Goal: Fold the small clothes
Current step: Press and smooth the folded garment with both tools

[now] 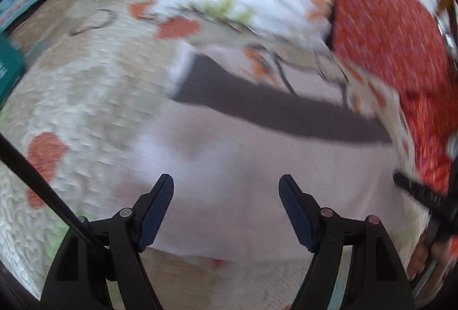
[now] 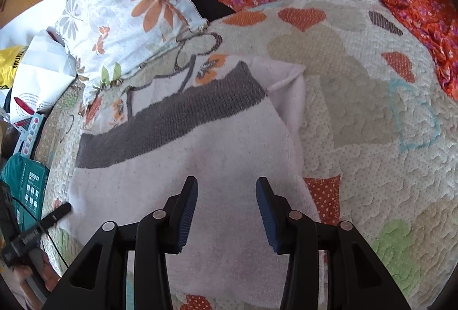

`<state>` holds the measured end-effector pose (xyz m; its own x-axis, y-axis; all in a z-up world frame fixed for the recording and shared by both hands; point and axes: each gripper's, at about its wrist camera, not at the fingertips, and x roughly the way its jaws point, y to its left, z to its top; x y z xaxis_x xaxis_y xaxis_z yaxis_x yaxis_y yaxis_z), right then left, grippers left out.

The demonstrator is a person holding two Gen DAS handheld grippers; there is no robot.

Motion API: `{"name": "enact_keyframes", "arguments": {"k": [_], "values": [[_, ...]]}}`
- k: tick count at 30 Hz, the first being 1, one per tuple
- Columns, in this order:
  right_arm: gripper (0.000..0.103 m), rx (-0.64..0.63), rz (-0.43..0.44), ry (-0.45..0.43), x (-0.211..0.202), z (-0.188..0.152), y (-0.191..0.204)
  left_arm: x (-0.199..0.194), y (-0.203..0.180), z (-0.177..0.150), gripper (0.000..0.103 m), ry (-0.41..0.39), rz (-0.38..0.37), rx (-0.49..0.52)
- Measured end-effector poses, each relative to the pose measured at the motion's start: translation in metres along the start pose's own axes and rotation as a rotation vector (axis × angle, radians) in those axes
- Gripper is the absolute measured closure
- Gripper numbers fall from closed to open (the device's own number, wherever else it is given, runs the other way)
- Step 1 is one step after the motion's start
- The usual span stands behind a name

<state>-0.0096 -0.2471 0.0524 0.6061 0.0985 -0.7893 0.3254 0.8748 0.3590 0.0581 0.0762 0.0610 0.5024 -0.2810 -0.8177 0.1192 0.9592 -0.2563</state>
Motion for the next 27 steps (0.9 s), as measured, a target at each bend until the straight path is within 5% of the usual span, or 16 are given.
{"name": "enact_keyframes", "arguments": {"k": [5,10,15,20,27], "values": [[0.055,-0.027,0.002,-0.024,0.0,0.001,0.009,-0.002,0.048,0.024,0.028,-0.012,0.0,-0.167],[0.054,-0.065,-0.021,-0.024,0.006,-0.002,0.017,0.027,0.068,0.053,0.028,-0.001,0.055,-0.194],[0.055,-0.059,-0.02,0.004,0.015,-0.001,0.013,0.064,0.083,0.062,0.028,0.095,-0.03,-0.298],[0.055,-0.033,0.002,0.042,0.025,0.002,0.008,0.083,0.07,0.072,0.028,0.104,-0.008,-0.207],[0.055,-0.062,-0.002,0.045,0.029,0.009,0.005,0.105,0.046,0.088,0.028,0.058,0.192,-0.034]]}}
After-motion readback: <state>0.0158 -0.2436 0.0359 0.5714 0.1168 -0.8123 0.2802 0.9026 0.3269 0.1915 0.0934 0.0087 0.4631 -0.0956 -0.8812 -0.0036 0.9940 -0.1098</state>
